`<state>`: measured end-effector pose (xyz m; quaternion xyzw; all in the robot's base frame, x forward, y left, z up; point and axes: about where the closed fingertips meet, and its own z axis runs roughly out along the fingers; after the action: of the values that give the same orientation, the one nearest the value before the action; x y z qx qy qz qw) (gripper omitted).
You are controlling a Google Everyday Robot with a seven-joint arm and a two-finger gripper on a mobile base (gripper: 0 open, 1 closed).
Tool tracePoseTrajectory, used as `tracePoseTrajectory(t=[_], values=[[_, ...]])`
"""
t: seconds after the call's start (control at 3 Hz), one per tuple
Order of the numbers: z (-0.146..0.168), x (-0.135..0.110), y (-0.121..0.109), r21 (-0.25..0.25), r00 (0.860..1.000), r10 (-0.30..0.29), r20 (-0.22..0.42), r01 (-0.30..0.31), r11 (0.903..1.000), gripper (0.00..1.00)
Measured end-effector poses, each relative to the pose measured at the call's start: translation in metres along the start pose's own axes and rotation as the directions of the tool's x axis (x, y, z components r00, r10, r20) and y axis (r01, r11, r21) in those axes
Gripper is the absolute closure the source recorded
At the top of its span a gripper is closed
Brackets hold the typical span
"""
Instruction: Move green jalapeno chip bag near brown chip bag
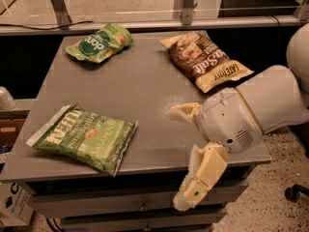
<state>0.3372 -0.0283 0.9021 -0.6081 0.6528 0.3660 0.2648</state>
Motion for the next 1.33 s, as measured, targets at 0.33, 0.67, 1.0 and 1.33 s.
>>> tracePoseTrajectory(t=[0.33, 0.67, 1.0, 1.33], values=[[0.007, -0.003, 0.000, -0.015, 0.998, -0.013, 0.064, 0.014, 0.9998, 0.00], [-0.002, -0.041, 0.012, -0.004, 0.983, -0.028, 0.180, 0.029, 0.9996, 0.00], [-0.002, -0.089, 0.013, 0.030, 0.958, -0.045, 0.282, 0.039, 0.9988, 0.00], [0.011, -0.123, 0.007, 0.044, 0.944, -0.033, 0.327, 0.020, 0.9988, 0.00]])
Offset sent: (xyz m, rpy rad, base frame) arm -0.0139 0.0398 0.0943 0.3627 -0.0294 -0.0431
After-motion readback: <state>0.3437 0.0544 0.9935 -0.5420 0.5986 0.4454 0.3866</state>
